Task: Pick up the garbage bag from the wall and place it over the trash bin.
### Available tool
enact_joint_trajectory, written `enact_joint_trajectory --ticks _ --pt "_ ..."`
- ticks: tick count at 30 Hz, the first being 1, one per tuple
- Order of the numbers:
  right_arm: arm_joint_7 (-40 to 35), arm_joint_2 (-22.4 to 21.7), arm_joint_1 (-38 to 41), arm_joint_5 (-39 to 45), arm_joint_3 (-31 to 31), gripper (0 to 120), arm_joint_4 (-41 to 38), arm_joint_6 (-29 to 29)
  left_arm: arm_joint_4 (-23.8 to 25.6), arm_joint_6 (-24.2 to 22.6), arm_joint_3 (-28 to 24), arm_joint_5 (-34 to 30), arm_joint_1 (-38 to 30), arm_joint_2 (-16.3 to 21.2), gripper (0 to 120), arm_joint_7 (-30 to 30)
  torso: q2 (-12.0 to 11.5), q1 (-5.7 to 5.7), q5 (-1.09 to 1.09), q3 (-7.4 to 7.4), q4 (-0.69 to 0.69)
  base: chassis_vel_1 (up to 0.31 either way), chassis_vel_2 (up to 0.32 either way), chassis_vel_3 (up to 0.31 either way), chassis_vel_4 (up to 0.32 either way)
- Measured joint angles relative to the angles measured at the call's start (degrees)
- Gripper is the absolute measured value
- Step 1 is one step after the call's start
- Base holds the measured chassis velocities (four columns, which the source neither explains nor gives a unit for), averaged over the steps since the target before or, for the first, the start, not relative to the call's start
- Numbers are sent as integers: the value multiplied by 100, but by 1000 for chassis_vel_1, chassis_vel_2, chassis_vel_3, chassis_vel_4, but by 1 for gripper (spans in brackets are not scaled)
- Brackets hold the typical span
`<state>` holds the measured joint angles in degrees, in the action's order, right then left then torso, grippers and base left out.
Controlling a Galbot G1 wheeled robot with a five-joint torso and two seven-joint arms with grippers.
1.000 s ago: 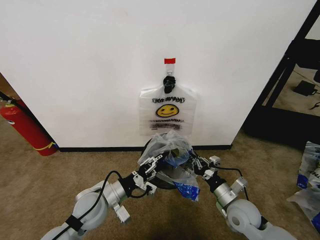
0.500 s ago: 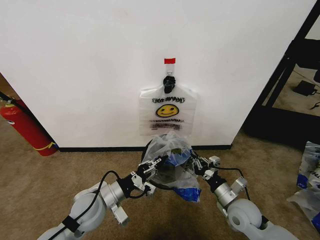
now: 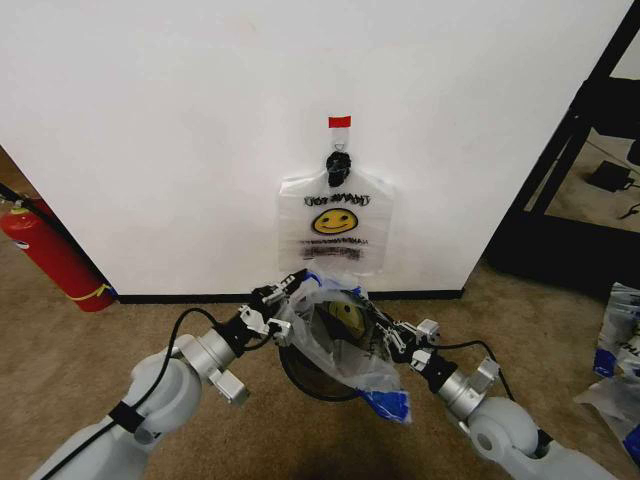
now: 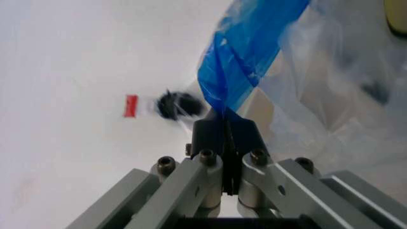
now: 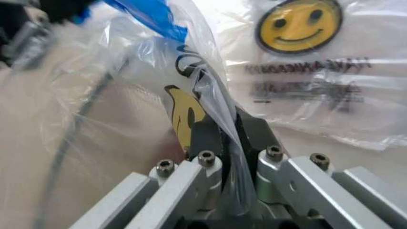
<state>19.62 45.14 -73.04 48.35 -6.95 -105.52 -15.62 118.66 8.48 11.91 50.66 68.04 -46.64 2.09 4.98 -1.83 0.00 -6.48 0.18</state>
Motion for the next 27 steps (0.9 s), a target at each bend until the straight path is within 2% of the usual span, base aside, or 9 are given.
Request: enact_joint_trajectory --ticks 12,27 --pt "880 -47 -27 476 -194 1 109 -55 -371 -86 -15 -176 6 50 0 -79 0 0 0 0 0 0 0 0 0" --pt "877 113 -15 1435 -262 1 9 -127 -364 -40 30 -195 199 80 0 -109 0 0 0 1 0 0 0 0 0"
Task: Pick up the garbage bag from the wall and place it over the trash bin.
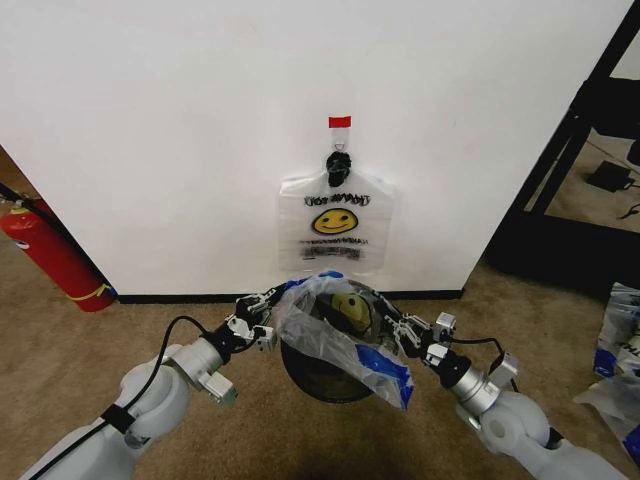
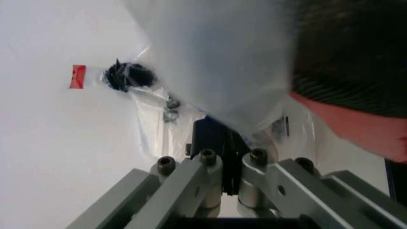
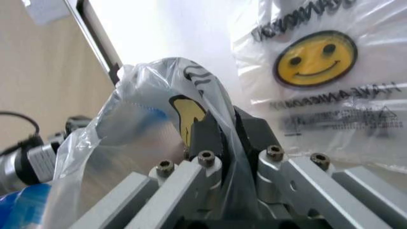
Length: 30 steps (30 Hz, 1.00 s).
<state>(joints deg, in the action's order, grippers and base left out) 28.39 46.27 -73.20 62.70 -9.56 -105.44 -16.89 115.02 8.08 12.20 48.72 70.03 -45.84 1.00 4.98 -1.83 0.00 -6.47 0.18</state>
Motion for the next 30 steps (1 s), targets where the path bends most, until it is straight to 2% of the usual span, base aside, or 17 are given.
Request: enact_joint_trajectory --ticks 5,6,7,11,13,16,19,23,25,26,27,28,30 --pt "-53 50 13 116 0 1 -35 -12 -45 -33 8 -95 28 -39 3 196 0 0 0 0 0 0 0 0 0" --pt "-65 63 17 117 0 1 -34 -22 -56 -69 7 -181 33 -55 10 258 0 0 0 0 -1 0 0 0 0" --pt "-69 67 18 117 0 1 -32 -25 -58 -87 7 -214 33 -60 10 275 0 0 0 0 0 0 0 0 0" --pt "-86 140 37 68 3 1 52 -58 -66 -319 49 -910 9 -88 31 351 0 0 0 0 0 0 0 0 0" --pt "-88 157 44 55 6 1 77 -72 -66 -362 60 -1063 7 -87 32 352 0 0 0 0 0 0 0 0 0" --pt "-93 224 74 0 22 1 209 -118 -62 -635 98 -2053 20 -23 48 367 0 0 0 0 0 0 0 0 0" --pt "-100 241 88 -5 26 1 239 -127 -62 -651 108 -2261 24 5 53 368 0 0 0 -1 0 0 0 0 0" --pt "-246 339 200 13 68 1 298 -157 -63 -483 71 -2775 119 82 73 365 0 0 0 -1 0 0 0 0 0" --pt "-264 349 212 19 73 1 300 -161 -62 -469 69 -2810 132 81 75 364 0 0 0 -1 -1 0 0 0 0" --pt "-335 389 254 34 87 1 304 -183 -38 -428 78 -2981 183 60 83 380 0 0 0 -1 -1 0 0 0 0" --pt "-346 395 260 34 88 1 305 -190 -34 -425 83 -3003 189 56 83 389 0 0 0 -1 -1 0 0 0 0" --pt "-451 437 292 18 91 1 334 -260 41 -429 180 -3355 245 7 91 605 0 0 1 -1 0 0 0 0 0" --pt "-538 477 314 -21 91 1 378 -346 193 -518 252 -3775 299 -12 97 904 0 0 1 -1 0 0 0 0 0"
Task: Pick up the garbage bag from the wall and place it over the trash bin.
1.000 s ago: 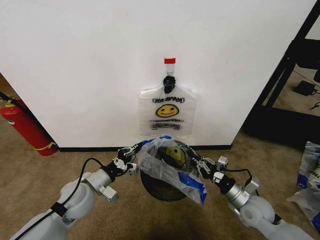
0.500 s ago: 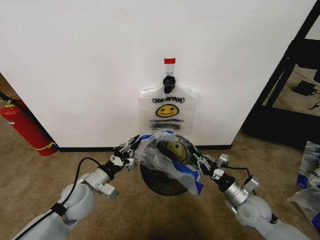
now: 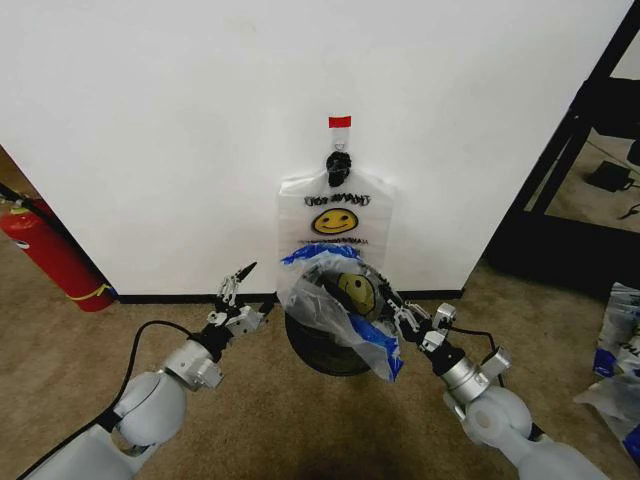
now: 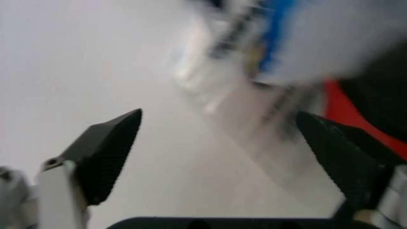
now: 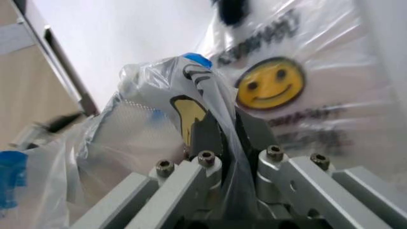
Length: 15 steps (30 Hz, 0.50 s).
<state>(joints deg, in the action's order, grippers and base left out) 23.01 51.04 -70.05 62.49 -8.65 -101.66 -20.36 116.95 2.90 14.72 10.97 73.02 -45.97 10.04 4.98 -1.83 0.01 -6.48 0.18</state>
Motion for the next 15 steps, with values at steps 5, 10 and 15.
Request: enact_joint_trajectory --ticks 5,10,15 --pt "-274 136 76 -246 95 1 170 -381 935 -396 -76 -2346 144 74 100 806 0 0 -2 0 0 0 0 0 0" --pt "-605 337 197 -621 270 1 292 -712 1699 -488 -417 -4619 448 111 100 620 0 0 -1 1 1 0 0 0 0" --pt "-987 672 374 -1078 556 1 445 -1031 2106 -1190 -1086 -6224 758 -169 100 556 1 0 -2 1 -1 0 0 0 0"
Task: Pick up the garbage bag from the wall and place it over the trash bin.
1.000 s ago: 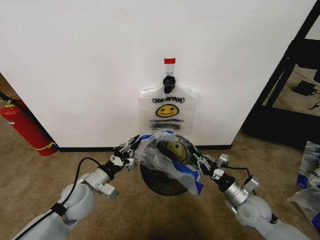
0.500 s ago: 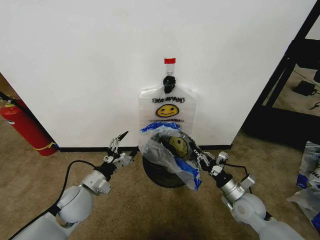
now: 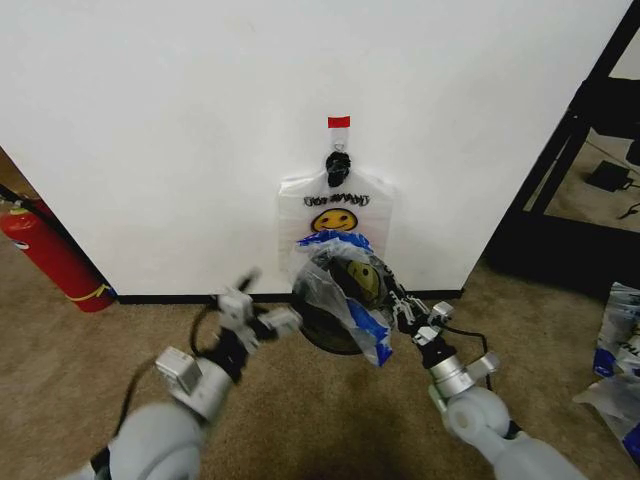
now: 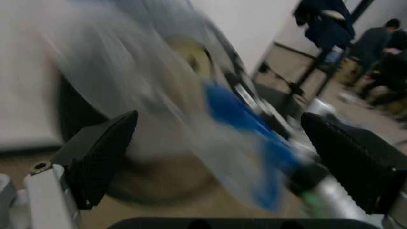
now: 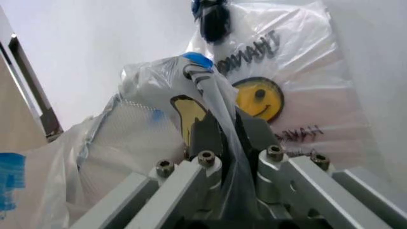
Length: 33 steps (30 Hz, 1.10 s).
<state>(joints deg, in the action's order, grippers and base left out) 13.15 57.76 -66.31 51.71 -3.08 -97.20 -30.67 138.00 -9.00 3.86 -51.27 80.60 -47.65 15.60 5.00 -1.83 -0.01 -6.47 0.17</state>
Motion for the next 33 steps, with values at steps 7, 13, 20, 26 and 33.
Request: enact_joint_trajectory --ticks 7,13,20,26,33 --pt "-159 209 120 -200 147 1 140 -65 -75 -401 -356 -372 -4 -390 100 257 0 0 2 0 1 0 0 0 0" --pt "-235 311 191 -212 208 1 182 -65 -332 -441 -442 -256 -242 -490 100 258 0 0 1 0 1 0 0 0 0" --pt "-325 423 205 -248 311 1 150 -62 -554 -414 -468 -153 -414 -583 96 227 0 0 2 -1 2 0 0 0 0" --pt "-441 580 352 -293 440 1 232 -27 -552 -333 -480 -124 -439 -592 74 132 -1 0 2 -1 1 0 0 0 0" --pt "-553 637 499 -285 474 1 375 -6 -420 -344 -444 12 -393 -473 50 -58 -1 0 1 -1 1 0 0 0 0"
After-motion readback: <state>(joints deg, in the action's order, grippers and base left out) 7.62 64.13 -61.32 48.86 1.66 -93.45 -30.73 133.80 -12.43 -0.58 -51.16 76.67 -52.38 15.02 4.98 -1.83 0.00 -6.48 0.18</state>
